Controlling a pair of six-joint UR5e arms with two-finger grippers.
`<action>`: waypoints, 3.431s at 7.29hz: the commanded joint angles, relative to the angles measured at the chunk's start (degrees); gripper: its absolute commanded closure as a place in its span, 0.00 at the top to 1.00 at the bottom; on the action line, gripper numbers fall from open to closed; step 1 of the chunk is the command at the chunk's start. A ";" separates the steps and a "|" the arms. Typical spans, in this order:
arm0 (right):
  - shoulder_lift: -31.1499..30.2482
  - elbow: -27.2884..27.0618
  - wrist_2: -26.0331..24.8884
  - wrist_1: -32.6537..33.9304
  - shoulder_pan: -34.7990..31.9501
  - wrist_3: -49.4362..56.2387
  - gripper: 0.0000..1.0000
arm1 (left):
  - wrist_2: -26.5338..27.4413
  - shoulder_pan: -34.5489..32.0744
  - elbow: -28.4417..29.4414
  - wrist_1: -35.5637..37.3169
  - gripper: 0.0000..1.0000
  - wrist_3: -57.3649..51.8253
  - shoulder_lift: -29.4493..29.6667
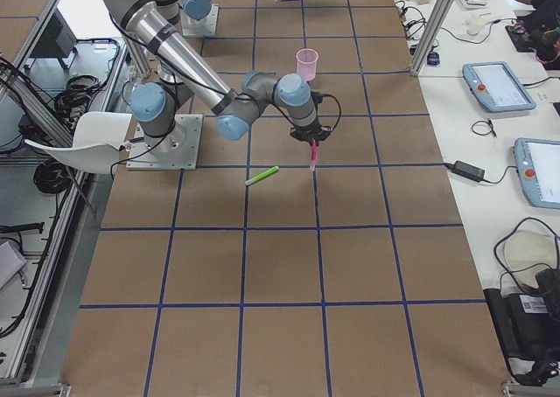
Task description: Insert purple and pink pens into pink cup
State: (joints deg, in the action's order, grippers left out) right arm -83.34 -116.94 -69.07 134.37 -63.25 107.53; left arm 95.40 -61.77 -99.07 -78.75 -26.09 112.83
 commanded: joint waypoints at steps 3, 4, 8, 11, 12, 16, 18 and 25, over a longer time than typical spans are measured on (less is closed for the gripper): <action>0.54 4.35 32.96 -3.59 -12.32 -14.81 0.00 | 0.14 3.14 0.37 6.15 0.93 -5.29 6.69; 1.94 3.57 42.26 -2.72 -13.38 -14.46 0.00 | 0.14 3.23 1.07 6.24 0.86 -5.46 6.96; 9.66 3.21 54.92 3.96 -22.42 -14.63 0.00 | 0.23 3.15 1.07 11.77 0.73 0.69 8.02; 18.71 3.21 55.01 12.11 -25.41 -14.80 0.00 | 0.05 3.06 1.16 11.69 0.42 2.45 7.84; 19.17 3.38 55.01 12.14 -26.65 -14.98 0.00 | -0.12 2.97 1.16 11.69 0.32 2.45 7.76; 20.41 3.29 53.96 12.05 -27.18 -17.70 1.00 | -0.12 2.80 1.16 11.60 0.00 2.45 7.06; 18.84 4.34 53.95 11.53 -26.40 -19.01 1.00 | 0.05 1.84 1.25 10.47 0.00 2.45 4.87; 2.31 29.97 -4.83 -38.86 -21.74 -26.94 1.00 | -10.57 -15.69 1.26 1.83 0.00 10.43 -14.72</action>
State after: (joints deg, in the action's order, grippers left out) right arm -79.66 -93.13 -61.97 104.83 -85.00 80.60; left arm 86.87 -71.41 -96.96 -77.56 -17.76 101.44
